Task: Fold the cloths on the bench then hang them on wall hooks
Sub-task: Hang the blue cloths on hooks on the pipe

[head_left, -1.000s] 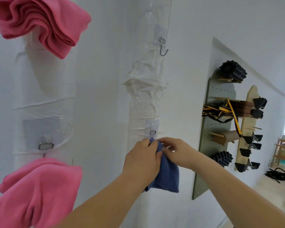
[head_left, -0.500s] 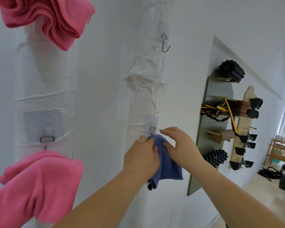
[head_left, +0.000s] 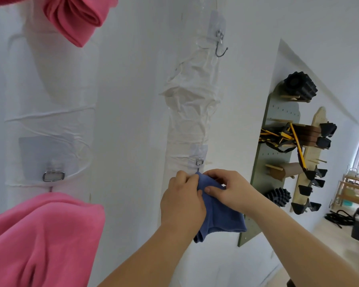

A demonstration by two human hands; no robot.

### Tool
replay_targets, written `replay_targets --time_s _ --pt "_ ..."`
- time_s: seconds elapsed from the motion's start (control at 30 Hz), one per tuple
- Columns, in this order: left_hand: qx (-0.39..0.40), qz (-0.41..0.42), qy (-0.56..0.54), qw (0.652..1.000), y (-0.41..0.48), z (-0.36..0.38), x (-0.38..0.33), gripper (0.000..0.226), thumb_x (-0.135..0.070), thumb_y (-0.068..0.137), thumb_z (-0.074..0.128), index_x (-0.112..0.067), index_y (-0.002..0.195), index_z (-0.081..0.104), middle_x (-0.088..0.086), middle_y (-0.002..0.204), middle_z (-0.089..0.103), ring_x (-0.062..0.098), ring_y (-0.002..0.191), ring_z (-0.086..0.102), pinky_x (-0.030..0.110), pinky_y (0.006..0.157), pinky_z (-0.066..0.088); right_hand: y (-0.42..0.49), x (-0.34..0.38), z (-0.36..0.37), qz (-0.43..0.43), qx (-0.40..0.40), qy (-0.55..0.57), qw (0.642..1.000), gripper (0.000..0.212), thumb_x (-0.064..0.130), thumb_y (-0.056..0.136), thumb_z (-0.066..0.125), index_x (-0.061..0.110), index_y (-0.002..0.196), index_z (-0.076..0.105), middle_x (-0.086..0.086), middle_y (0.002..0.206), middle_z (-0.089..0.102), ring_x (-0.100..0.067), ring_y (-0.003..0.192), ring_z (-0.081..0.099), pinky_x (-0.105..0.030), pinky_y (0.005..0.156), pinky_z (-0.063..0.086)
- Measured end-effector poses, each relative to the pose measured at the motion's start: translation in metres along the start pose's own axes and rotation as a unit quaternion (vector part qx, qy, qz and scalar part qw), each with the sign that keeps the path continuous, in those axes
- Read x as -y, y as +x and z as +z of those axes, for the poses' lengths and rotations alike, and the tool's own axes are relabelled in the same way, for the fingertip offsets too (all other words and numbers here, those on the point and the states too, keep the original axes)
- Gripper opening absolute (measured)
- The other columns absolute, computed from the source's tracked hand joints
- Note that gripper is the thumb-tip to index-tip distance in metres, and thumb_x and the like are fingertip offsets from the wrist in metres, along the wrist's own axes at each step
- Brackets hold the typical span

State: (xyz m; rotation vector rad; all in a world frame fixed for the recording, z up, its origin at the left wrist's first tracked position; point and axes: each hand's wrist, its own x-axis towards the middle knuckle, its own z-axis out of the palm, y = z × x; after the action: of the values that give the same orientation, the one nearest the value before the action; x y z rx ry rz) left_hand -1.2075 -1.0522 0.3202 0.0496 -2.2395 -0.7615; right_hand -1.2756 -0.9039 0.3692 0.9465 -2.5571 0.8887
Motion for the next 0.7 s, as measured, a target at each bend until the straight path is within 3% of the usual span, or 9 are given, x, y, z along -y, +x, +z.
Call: replay_targets --time_s 0.17,0.3,0.47,0.6,0.7 --pt "-0.006 -0.006 -0.003 1.0 -0.003 0.006 -0.002 0.034 -0.028 0.105 0.038 -0.032 0.137 0.05 -0.011 0.126 0.047 0.013 0.11 0.049 0.034 0.085 0.054 -0.003 0.001 0.002 0.001 0.011 -0.009 1.0 0.03 0.021 0.093 0.065 0.04 0.117 0.068 0.024 0.102 0.073 0.01 0.096 0.064 -0.009 0.078 0.045" --pt "0.033 -0.018 -0.042 0.998 -0.001 -0.004 -0.001 0.037 -0.029 0.105 0.04 -0.034 0.141 0.05 -0.014 0.129 0.046 0.011 0.114 0.048 0.034 0.091 0.053 -0.006 0.008 0.003 0.013 0.011 -0.011 1.0 0.031 0.019 0.094 0.062 0.038 0.119 0.066 0.022 0.103 0.071 0.009 0.095 0.063 -0.008 0.075 0.043" --pt "0.076 -0.009 -0.054 0.996 -0.005 -0.021 -0.002 0.037 -0.032 0.102 0.045 -0.033 0.138 0.051 -0.013 0.131 0.053 0.012 0.115 0.055 0.037 0.095 0.054 -0.009 0.019 -0.004 0.042 0.009 -0.004 0.999 0.047 0.018 0.091 0.065 0.031 0.135 0.058 0.018 0.11 0.068 0.002 0.097 0.063 -0.01 0.077 0.043" --pt "0.068 0.019 -0.05 0.996 -0.013 -0.033 -0.007 0.04 -0.031 0.1 0.048 -0.03 0.14 0.05 -0.013 0.136 0.054 0.012 0.123 0.052 0.034 0.1 0.051 -0.014 0.027 -0.01 0.058 0.008 0.021 0.998 0.047 0.013 0.085 0.062 0.034 0.127 0.063 0.019 0.114 0.071 -0.004 0.108 0.064 -0.019 0.087 0.049" --pt "0.071 0.034 -0.026 0.997 -0.014 -0.041 -0.007 0.031 -0.029 0.098 0.051 -0.028 0.129 0.055 -0.013 0.133 0.053 0.011 0.12 0.051 0.033 0.097 0.052 -0.017 0.03 -0.011 0.066 0.004 0.027 0.997 0.044 0.016 0.085 0.061 0.035 0.125 0.065 0.018 0.122 0.068 -0.004 0.116 0.06 -0.027 0.098 0.048"
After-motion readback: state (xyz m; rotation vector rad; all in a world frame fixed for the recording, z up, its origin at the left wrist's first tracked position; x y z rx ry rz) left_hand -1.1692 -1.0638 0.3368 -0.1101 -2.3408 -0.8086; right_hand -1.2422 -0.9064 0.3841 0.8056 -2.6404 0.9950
